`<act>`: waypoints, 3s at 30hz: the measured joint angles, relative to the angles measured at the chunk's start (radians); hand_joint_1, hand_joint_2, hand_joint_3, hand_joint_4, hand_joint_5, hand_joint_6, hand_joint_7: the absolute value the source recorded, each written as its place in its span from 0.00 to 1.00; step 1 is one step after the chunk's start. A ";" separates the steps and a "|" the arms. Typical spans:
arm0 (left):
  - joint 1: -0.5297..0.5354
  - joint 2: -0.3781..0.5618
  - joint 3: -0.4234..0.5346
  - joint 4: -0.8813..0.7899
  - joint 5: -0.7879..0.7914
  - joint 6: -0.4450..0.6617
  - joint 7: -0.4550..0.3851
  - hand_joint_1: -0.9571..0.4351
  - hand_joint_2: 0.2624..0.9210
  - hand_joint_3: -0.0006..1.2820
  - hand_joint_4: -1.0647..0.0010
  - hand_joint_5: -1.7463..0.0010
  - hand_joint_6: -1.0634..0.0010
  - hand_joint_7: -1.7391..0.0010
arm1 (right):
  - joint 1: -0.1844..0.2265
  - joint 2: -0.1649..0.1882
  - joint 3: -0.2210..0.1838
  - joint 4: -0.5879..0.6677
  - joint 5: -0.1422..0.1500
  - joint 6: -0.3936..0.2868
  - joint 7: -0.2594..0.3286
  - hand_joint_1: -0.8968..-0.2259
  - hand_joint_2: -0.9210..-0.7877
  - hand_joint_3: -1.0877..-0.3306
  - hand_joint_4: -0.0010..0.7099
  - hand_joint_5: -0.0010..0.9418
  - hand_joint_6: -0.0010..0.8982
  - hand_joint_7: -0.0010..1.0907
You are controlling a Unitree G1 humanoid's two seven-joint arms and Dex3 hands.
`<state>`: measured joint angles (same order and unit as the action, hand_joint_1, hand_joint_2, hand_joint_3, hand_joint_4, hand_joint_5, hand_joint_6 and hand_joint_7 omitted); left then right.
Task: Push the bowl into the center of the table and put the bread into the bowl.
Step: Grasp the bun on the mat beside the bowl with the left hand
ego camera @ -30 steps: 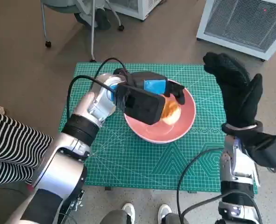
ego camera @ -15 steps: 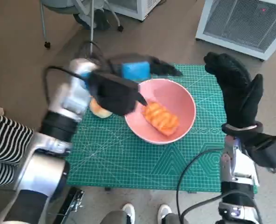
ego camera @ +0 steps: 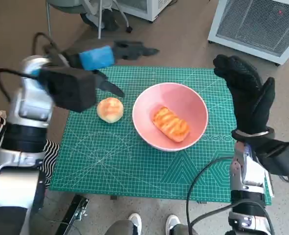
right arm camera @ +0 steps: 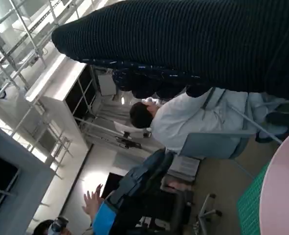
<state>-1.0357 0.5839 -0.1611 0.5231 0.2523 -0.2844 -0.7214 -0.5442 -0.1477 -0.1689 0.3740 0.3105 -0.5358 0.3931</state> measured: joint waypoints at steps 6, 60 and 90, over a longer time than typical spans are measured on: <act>0.036 0.037 0.013 -0.035 -0.001 0.029 -0.002 0.55 0.76 0.00 0.85 1.00 0.69 0.97 | -0.001 0.000 -0.001 0.009 0.001 0.000 0.007 0.25 0.00 0.60 0.29 0.01 0.12 0.37; -0.062 -0.079 -0.230 0.633 0.253 -0.007 0.154 0.60 0.75 0.00 0.85 1.00 0.68 0.99 | -0.002 -0.003 -0.007 0.012 0.003 0.008 0.028 0.25 0.00 0.60 0.28 0.00 0.13 0.35; -0.081 -0.157 -0.346 0.759 0.392 0.043 0.404 0.62 0.98 0.08 0.34 0.58 0.44 0.42 | 0.007 -0.007 -0.006 0.006 0.001 0.007 0.029 0.27 0.00 0.57 0.28 0.00 0.12 0.34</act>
<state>-1.1168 0.4273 -0.5066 1.2824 0.6443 -0.2412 -0.3177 -0.5368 -0.1549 -0.1751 0.3797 0.3114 -0.5285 0.4217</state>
